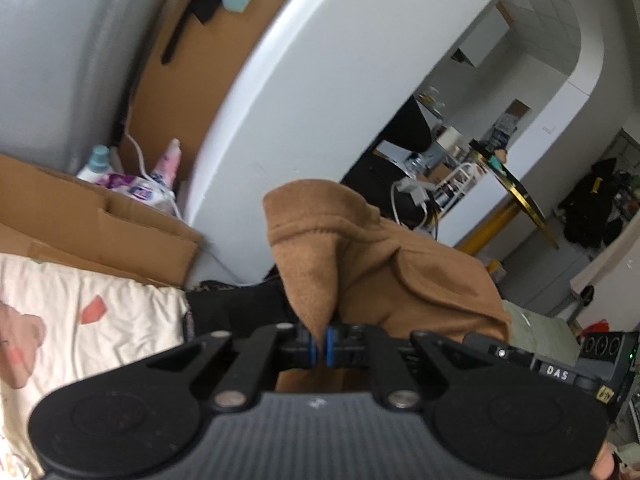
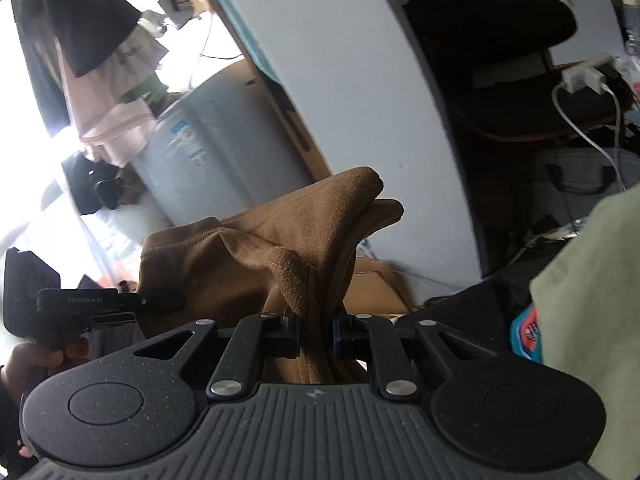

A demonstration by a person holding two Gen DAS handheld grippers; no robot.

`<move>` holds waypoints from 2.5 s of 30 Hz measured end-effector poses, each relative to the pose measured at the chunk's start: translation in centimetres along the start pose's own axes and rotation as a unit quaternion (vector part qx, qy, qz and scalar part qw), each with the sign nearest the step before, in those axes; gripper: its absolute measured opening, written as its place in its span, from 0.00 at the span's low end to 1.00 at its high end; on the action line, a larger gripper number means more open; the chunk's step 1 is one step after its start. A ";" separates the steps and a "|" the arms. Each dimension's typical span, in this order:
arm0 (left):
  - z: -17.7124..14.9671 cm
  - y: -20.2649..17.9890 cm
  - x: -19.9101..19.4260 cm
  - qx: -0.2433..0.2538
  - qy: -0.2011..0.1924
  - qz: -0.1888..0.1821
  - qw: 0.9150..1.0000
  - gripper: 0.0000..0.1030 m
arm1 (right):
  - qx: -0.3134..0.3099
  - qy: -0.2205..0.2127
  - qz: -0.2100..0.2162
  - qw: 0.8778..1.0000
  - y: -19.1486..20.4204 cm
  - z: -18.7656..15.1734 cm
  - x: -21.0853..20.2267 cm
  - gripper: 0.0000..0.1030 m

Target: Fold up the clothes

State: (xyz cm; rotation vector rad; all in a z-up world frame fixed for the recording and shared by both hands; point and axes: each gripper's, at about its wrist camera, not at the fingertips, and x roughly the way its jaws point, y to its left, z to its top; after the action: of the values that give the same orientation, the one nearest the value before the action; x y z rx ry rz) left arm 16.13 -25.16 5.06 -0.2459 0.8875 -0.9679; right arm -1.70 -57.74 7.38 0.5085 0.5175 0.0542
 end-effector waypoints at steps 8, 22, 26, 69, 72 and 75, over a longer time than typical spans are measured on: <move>-1.2 2.5 5.5 -0.004 0.017 -0.032 0.999 0.05 | 0.016 -0.010 -0.046 0.999 -3.6 -2.4 2.8 0.13; -3.0 6.2 16.4 0.041 0.050 -0.096 0.993 0.05 | 0.002 -0.022 -0.141 0.990 -10.5 -6.4 9.2 0.13; -3.9 7.3 18.7 0.050 0.057 -0.106 0.991 0.05 | -0.008 -0.014 -0.155 0.988 -12.0 -7.6 10.9 0.13; -5.6 13.7 23.3 0.084 0.086 -0.111 0.986 0.05 | -0.055 0.028 -0.163 0.985 -15.8 -10.4 16.8 0.13; -5.2 14.3 24.6 0.080 0.089 -0.100 0.988 0.05 | -0.056 0.035 -0.162 0.985 -16.6 -10.5 18.1 0.13; -4.7 14.9 26.0 0.080 0.090 -0.089 0.989 0.05 | -0.051 0.039 -0.164 0.984 -17.7 -10.4 19.6 0.13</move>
State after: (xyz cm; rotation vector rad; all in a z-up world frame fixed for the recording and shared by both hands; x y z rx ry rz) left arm 28.43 -36.47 -20.26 -0.1029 0.9585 -1.2366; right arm 8.92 -65.06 -17.87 0.3170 0.6658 -0.2152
